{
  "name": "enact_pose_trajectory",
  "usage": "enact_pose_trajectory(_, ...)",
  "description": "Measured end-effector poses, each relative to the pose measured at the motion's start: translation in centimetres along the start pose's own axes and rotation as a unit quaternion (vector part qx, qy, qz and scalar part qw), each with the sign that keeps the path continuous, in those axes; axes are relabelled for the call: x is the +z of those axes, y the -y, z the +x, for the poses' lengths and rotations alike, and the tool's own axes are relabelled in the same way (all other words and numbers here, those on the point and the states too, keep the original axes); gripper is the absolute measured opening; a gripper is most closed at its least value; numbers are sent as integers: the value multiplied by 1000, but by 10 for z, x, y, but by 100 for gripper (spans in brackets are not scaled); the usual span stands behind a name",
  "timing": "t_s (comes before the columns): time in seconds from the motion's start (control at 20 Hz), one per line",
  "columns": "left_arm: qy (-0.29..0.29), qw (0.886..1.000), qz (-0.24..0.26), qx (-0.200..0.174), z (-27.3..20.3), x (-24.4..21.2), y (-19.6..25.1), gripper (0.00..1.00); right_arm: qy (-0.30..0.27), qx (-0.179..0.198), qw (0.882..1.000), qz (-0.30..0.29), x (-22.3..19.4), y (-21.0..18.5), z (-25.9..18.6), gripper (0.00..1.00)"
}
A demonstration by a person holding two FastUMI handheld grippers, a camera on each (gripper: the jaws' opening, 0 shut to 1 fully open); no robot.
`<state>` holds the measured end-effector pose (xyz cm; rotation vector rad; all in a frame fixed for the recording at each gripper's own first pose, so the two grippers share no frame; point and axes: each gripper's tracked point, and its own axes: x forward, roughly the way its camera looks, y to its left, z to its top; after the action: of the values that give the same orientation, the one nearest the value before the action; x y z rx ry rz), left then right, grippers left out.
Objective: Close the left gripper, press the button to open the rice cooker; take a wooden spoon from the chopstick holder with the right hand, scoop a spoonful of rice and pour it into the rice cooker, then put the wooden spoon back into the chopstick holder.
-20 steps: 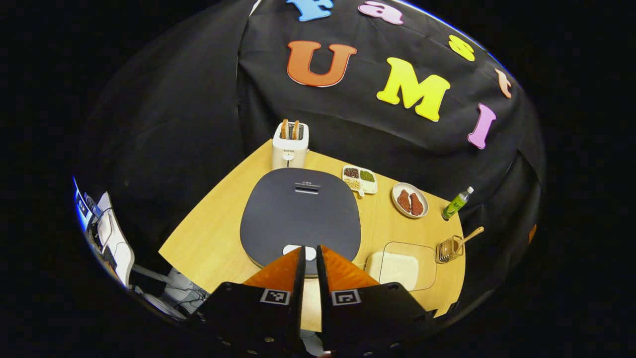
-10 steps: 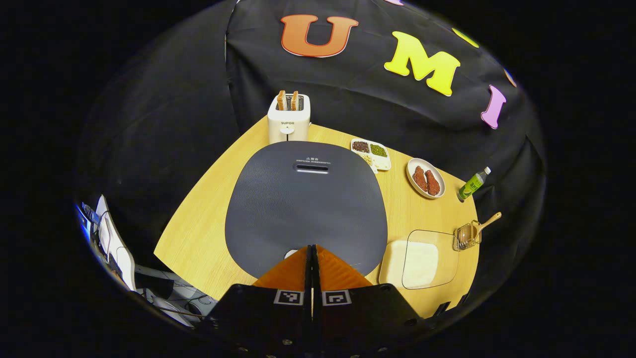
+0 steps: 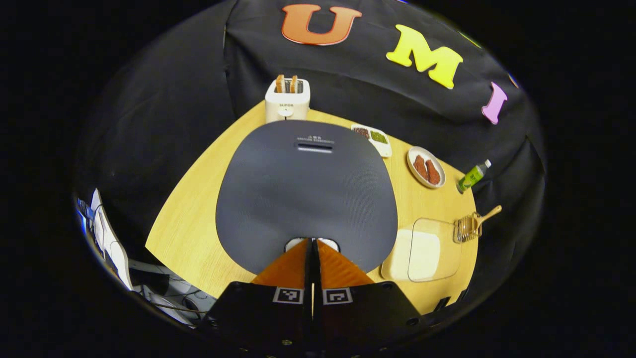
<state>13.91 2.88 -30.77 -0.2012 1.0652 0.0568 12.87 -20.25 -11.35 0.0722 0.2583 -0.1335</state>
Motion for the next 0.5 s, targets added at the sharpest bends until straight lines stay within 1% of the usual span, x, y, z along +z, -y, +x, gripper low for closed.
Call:
enact_pose_trajectory(0.2, 13, 1000, -2, 1, -2, 4, 1, 1, 3, 2, 1000, -2, 6, 0, -3, 100)
enact_pose_trajectory(0.35, 31, 999, -14, -5, -14, 18, 4, 2, 15, -7, 1000, -16, 17, 11, -8, 100)
enact_pose_trajectory(0.5, 76, 997, -5, -11, -36, 39, 8, 2, 19, -15, 1000, -17, 21, 19, -11, 100)
